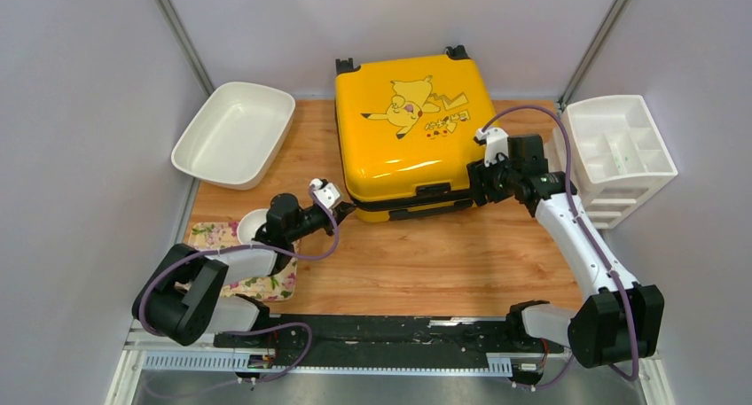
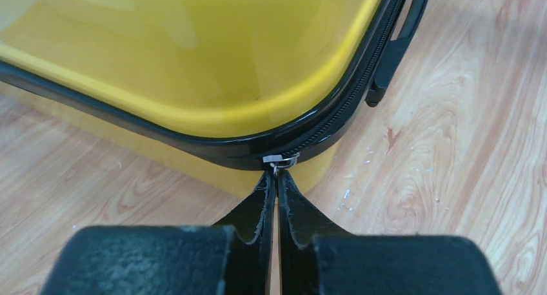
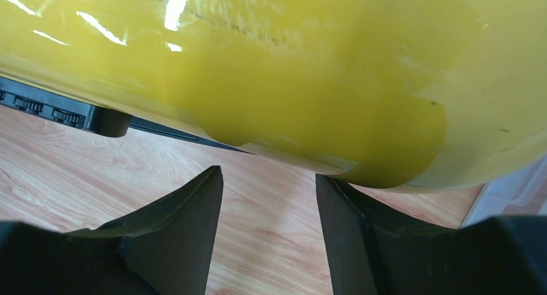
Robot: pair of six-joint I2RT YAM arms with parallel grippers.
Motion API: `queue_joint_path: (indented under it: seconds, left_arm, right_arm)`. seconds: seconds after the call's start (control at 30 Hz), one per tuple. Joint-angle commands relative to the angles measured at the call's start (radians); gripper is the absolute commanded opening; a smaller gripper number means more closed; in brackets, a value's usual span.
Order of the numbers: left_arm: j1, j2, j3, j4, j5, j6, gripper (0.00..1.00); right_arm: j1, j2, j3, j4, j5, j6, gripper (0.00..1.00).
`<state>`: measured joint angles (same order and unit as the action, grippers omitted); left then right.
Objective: Open, take out, and arrange the luggage
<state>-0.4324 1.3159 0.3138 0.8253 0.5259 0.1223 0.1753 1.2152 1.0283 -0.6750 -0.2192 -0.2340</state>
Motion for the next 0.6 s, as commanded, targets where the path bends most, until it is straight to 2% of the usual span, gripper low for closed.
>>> queue_joint_path:
  seconds: [0.0,0.1,0.2,0.33,0.4,0.57]
  left_arm:
    - [-0.017,-0.047,0.021,0.023,-0.012,-0.026,0.0]
    - [-0.019,-0.078,0.001,0.008,0.019,-0.01,0.0]
    - [-0.017,-0.102,-0.015,0.002,0.029,0.002,0.0]
    - [-0.017,-0.106,-0.006,-0.026,0.007,-0.001,0.0]
    - [-0.017,-0.092,0.007,-0.04,-0.004,-0.021,0.0]
    - [-0.017,-0.07,0.03,-0.046,0.019,-0.049,0.0]
  right_arm:
    - [-0.003,-0.034,-0.005,0.051,-0.017,-0.016,0.6]
    - [-0.011,-0.051,-0.017,0.051,-0.032,-0.033,0.6]
    - [-0.023,-0.097,-0.034,0.04,-0.118,-0.076,0.6]
    - [-0.019,-0.186,-0.083,0.009,-0.38,-0.235,0.59]
    - [0.01,-0.246,-0.151,0.037,-0.449,-0.344,0.56]
    - [0.159,-0.318,-0.266,0.149,-0.395,-0.49,0.49]
